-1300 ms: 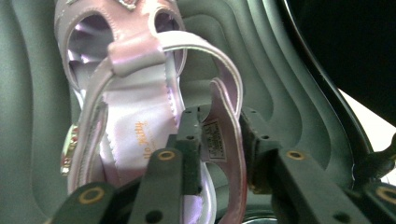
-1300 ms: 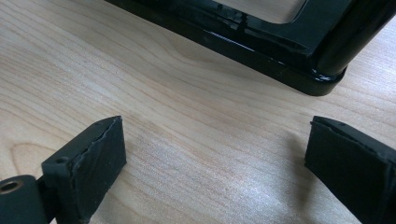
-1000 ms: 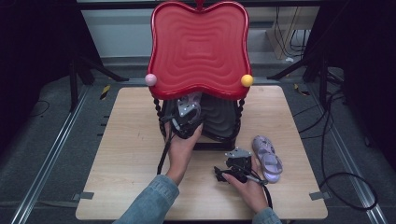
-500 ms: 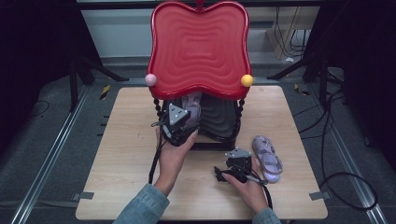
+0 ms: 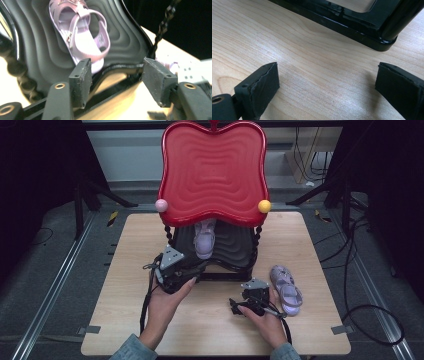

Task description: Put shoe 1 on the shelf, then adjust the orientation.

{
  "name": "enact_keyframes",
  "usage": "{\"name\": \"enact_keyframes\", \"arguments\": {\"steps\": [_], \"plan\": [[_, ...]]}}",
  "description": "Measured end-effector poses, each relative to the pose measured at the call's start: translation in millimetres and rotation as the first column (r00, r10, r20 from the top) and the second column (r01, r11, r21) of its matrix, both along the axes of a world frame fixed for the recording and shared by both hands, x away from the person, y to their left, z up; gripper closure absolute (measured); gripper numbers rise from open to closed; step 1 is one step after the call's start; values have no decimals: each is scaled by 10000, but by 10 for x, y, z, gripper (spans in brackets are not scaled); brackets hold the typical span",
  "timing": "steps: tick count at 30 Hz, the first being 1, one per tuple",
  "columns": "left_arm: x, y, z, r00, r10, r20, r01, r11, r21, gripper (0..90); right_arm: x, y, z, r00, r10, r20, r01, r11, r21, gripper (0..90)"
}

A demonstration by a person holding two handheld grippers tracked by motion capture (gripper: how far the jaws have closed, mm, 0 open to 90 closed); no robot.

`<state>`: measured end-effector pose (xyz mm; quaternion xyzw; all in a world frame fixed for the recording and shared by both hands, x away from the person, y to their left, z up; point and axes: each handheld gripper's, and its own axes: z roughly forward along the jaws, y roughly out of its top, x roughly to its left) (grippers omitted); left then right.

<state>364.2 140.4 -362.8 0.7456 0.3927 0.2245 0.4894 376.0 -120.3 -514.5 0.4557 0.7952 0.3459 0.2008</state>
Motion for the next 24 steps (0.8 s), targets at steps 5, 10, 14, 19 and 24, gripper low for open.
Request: {"name": "enact_keyframes", "arguments": {"steps": [5,10,14,19,24], "plan": [[-130,120,-50,9998,-154,-83,157,9991,395,331,0,0,0,10000,-3,1,3,10000,3,54],[-75,332,-181,9986,357,-397,-332,9976,601,310,0,0,0,10000,2,4,-2,10000,-2,54],[-47,537,-259,9953,757,-612,-725,9960,530,288,0,1,0,10000,-4,0,4,10000,17,54],[21,825,-392,9871,1262,-989,-1181,9895,834,219,-5,-11,5,10000,-73,51,73,10000,57,88],[125,1084,-601,9711,1834,-1526,-1651,9784,1246,134,-55,-57,171,9997,-171,-198,174,9997,152,178]]}}
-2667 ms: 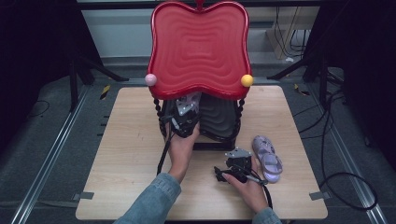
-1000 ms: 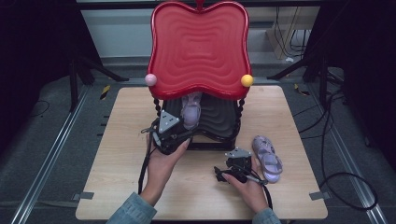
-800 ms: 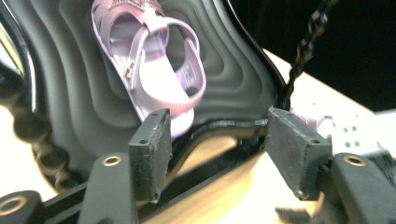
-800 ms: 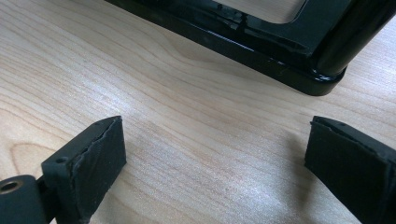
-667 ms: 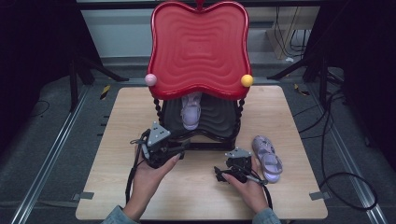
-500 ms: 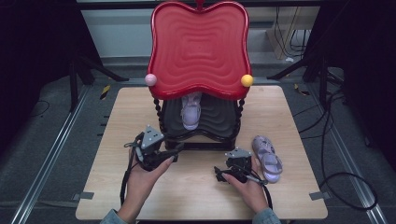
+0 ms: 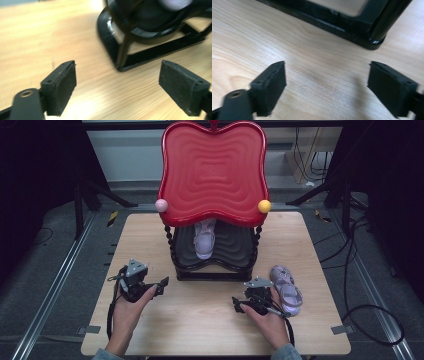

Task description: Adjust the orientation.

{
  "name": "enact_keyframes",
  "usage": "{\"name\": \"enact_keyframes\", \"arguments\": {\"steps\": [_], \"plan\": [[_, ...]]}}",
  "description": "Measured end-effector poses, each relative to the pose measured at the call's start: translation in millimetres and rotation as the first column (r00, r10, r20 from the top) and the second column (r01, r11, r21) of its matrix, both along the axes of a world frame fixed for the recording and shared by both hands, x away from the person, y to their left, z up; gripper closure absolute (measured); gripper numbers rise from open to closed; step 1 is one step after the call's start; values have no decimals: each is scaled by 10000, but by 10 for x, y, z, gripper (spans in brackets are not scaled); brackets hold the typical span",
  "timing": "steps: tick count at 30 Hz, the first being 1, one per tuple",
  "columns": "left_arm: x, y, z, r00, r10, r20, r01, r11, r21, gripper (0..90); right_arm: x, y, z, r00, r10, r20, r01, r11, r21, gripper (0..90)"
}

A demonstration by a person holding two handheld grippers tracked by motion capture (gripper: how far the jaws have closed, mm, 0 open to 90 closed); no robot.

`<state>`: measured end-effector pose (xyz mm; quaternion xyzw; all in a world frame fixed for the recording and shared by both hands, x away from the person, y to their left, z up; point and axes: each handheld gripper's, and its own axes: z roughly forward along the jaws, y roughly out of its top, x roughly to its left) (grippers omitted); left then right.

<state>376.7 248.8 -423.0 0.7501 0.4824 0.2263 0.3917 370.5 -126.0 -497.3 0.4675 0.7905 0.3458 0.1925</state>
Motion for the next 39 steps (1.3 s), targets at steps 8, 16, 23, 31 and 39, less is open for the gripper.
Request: {"name": "enact_keyframes", "arguments": {"steps": [8,16,23,31,39], "plan": [[103,308,-427,9963,751,-419,-741,9969,248,90,-117,-243,511,9996,295,49,-290,9964,-800,304],[46,519,-601,9871,1554,-384,-1565,9872,-295,93,-100,-910,951,9969,-361,-700,248,9874,-1561,449],[10,564,-654,9843,1753,-205,-1755,9844,-85,97,-77,-1344,970,9800,-982,-1731,710,9851,-1568,515],[-19,609,-666,9812,1922,-179,-1922,9814,-5,101,51,-1448,695,9453,-1212,-3028,625,9785,-1963,528],[-15,585,-682,9834,1799,-232,-1799,9837,39,105,170,-1488,440,9076,-1334,-3982,580,9789,-1958,644]]}}
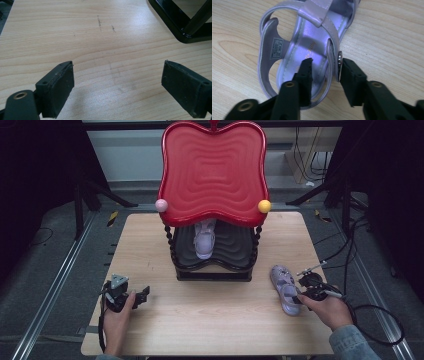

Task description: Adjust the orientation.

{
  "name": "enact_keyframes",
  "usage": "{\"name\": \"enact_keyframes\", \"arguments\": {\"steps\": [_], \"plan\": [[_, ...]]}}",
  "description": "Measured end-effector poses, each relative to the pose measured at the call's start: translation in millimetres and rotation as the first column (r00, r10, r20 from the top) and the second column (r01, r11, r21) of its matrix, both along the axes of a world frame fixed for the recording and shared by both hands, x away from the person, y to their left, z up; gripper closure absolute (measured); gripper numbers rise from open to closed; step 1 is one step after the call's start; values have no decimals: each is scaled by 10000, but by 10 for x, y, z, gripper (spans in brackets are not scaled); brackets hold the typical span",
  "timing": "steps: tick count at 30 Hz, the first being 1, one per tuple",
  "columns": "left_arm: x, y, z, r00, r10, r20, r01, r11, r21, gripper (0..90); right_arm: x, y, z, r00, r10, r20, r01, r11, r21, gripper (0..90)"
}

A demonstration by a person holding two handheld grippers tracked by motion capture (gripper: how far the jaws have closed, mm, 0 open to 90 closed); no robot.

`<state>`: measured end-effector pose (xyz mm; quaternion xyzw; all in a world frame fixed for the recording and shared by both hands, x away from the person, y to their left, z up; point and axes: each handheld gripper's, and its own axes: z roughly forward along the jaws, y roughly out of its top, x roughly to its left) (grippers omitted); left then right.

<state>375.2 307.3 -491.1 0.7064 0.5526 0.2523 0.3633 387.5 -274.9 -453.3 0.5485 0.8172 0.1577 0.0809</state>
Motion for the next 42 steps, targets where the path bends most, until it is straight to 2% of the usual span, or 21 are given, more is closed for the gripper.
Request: {"name": "enact_keyframes", "arguments": {"steps": [5,10,13,17,21,23,24,25,29,30,31,32,35,37,39,42], "plan": [[-1,-10,-2,10000,-43,-18,43,10000,9,106,48,-13,-29,9997,198,-116,-198,9998,24,731],[-3,-13,-3,10000,-68,-9,68,10000,35,106,50,-45,0,9995,330,10,-330,9993,-171,819],[-4,-10,-10,10000,-13,-13,13,10000,-6,106,-17,-66,53,9980,627,85,-626,9980,-109,827],[-1,2,-10,10000,45,16,-45,10000,-48,106,-218,-29,153,9915,1220,441,-1222,9925,3,830],[-3,3,-8,10000,83,34,-83,10000,-37,107,-397,156,230,9740,2187,586,-2202,9752,209,830],[-4,-4,-7,10000,66,22,-66,10000,6,107,-414,299,248,9607,2700,639,-2722,9618,294,830],[-7,-7,-5,10000,60,35,-60,10000,10,107,-405,382,252,9524,2969,687,-2995,9536,306,830],[-8,-7,-4,10000,65,48,-65,10000,2,107,-379,491,251,9396,3342,739,-3371,9410,308,830],[-7,5,-10,10000,86,27,-86,10000,-25,108,-246,850,217,9065,4157,742,-4187,9077,293,829],[-7,14,-11,10000,72,11,-72,10000,-24,107,-218,909,204,9029,4233,746,-4263,9041,296,829],[-7,20,-11,9999,102,16,-102,9999,-48,108,-173,1001,180,8925,4439,798,-4474,8937,322,829],[-7,24,-11,9999,127,12,-127,9999,-56,108,-141,1067,162,8876,4536,809,-4574,8885,367,829],[-7,37,-18,9999,131,-16,-131,9999,-70,108,-63,1193,131,8751,4764,849,-4807,8760,391,828],[-7,36,-18,9999,132,-30,-132,9999,-44,108,-19,1234,113,8705,4857,798,-4894,8714,348,827],[-7,34,-17,9999,164,-2,-164,9999,-20,111,16,1240,78,8686,4913,642,-4931,8698,156,825],[-2,32,-31,9998,165,-101,-165,9999,4,110,34,1216,36,8678,4932,608,-4951,8686,213,819]]}}
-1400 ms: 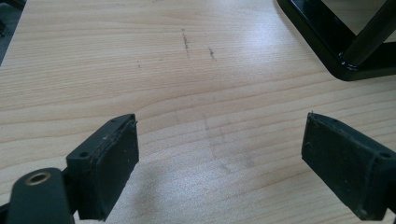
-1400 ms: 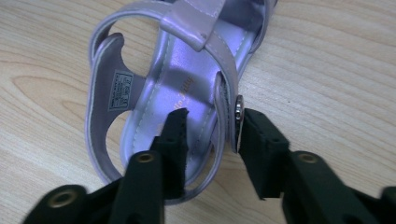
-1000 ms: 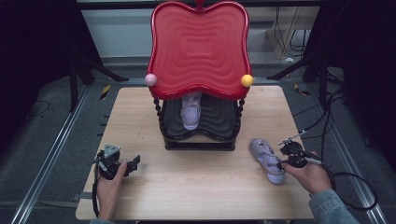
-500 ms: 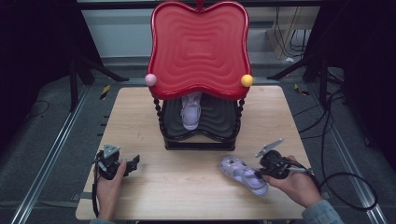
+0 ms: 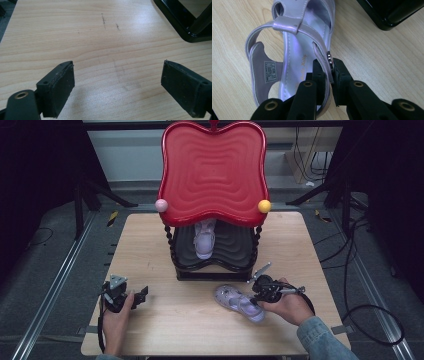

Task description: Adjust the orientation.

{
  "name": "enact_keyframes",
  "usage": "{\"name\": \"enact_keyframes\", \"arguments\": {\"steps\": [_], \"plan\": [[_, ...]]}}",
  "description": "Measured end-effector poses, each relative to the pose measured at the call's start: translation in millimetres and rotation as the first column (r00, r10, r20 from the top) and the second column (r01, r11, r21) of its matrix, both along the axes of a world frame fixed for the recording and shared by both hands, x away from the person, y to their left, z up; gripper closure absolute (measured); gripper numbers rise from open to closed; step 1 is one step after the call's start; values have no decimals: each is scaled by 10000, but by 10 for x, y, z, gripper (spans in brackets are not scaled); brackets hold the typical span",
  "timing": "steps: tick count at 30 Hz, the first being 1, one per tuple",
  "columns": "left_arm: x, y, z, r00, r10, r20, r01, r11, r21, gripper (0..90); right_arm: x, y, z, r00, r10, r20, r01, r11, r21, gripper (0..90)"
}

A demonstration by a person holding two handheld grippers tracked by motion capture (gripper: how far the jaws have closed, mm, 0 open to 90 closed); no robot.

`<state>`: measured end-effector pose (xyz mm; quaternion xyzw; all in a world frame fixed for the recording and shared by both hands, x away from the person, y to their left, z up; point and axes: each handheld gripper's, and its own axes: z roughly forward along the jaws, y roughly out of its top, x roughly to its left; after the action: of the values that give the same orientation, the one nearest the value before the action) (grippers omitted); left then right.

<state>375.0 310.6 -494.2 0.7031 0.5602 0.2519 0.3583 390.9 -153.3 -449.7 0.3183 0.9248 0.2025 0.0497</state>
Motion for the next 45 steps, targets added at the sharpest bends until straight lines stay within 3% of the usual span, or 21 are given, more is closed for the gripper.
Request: {"name": "enact_keyframes", "arguments": {"steps": [7,13,19,25,30,45], "plan": [[-1,-4,-9,10000,-49,-60,50,10000,27,110,-21,-10,-58,9998,-185,-74,183,9995,-263,749],[-7,14,-13,10000,50,-61,-50,10000,-33,101,-120,-37,158,9979,-535,359,546,9980,-324,604],[-10,10,-18,9999,61,-111,-60,10000,49,90,-282,-59,407,9960,-436,781,448,9989,-129,599],[-10,27,-22,9999,98,-124,-98,9999,52,90,-384,-22,488,9960,-254,860,262,9996,-83,641],[-13,62,-18,9998,183,-108,-183,9998,45,90,-453,63,497,9976,-119,677,106,9998,196,647],[-15,51,-17,9998,146,-98,-145,9998,120,90,-488,263,292,9995,289,85,-289,9996,-51,627]]}}
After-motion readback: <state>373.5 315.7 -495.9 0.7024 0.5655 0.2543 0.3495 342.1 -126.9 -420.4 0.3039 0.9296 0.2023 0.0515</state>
